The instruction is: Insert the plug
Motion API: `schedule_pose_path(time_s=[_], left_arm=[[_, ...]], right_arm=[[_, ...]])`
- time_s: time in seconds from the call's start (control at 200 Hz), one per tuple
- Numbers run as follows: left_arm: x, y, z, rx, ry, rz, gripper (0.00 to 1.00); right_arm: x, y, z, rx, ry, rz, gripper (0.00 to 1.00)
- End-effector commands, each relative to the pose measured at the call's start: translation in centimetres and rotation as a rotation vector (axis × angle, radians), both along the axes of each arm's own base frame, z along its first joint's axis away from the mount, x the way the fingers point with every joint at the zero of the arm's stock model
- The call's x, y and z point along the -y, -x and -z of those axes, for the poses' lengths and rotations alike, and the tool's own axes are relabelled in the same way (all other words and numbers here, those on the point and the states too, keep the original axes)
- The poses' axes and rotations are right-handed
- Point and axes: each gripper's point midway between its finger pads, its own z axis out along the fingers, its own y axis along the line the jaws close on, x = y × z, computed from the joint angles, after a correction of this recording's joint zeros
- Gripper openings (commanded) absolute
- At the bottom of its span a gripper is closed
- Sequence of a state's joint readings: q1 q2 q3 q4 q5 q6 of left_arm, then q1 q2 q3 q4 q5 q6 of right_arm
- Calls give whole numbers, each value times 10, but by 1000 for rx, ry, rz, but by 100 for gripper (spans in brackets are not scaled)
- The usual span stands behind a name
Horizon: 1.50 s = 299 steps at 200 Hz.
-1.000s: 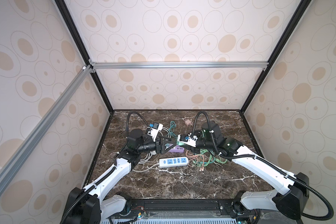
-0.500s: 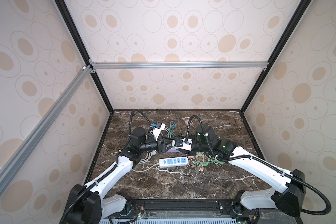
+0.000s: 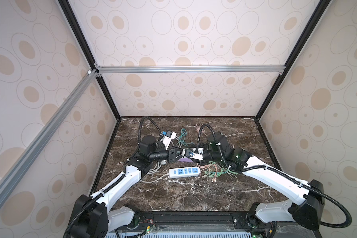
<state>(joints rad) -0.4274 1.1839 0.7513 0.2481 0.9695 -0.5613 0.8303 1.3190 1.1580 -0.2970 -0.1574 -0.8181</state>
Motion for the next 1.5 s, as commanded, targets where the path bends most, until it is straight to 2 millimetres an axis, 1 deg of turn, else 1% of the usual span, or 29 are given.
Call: schedule_pose_path(time_s=[0.0, 0.09, 0.16, 0.22, 0.245, 0.305, 0.34, 0.4, 0.475, 0.575, 0.68, 0.715, 0.785, 0.905, 0.995, 1.095, 1.22, 1.3, 1.491], left_arm=[[4, 3, -18, 83, 11, 35, 11], [3, -1, -20, 101, 9, 8, 9], [1, -4, -22, 120, 12, -14, 7], [0, -5, -22, 125, 8, -27, 5], [0, -7, -27, 154, 19, -35, 4], [-1, -9, -28, 170, 20, -52, 3], [-1, -11, -30, 181, 21, -62, 2], [-3, -15, -31, 195, 22, -84, 0], [-5, -20, -34, 215, 29, -117, 0], [-7, -23, -42, 242, 64, -150, 0], [-9, -20, -58, 285, 132, -161, 0], [-10, -18, -63, 298, 154, -163, 0], [-12, -13, -72, 328, 194, -162, 0], [-16, -1, -90, 391, 260, -147, 0], [-21, 8, -100, 436, 301, -148, 0], [-24, 17, -108, 470, 326, -141, 0], [-27, 30, -115, 501, 367, -109, 0], [-29, 37, -118, 508, 400, -92, 0], [-28, 48, -124, 510, 458, -34, 0]], right_arm=[[-4, -5, -14, 36, -65, 18, 40], [1, -7, -19, 17, -108, 66, 44], [6, -4, -20, -10, -143, 97, 49], [12, 0, -21, -43, -182, 127, 54], [15, 2, -22, -59, -198, 139, 56], [22, 8, -24, -102, -236, 164, 60], [26, 11, -27, -126, -264, 178, 63], [31, 19, -32, -173, -313, 186, 65], [39, 25, -40, -246, -396, 210, 69], [42, 34, -49, -393, -520, 197, 69], [40, 41, -54, -585, -655, 138, 66], [37, 44, -55, -638, -698, 100, 63], [28, 47, -60, -738, -780, 29, 62], [11, 49, -61, -869, -826, -73, 61], [4, 47, -64, -890, -855, -125, 61], [2, 44, -73, -864, -880, -154, 61], [0, 44, -86, -830, -897, -200, 61], [0, 46, -95, -805, -922, -240, 58], [-2, 46, -104, -795, -955, -284, 54]])
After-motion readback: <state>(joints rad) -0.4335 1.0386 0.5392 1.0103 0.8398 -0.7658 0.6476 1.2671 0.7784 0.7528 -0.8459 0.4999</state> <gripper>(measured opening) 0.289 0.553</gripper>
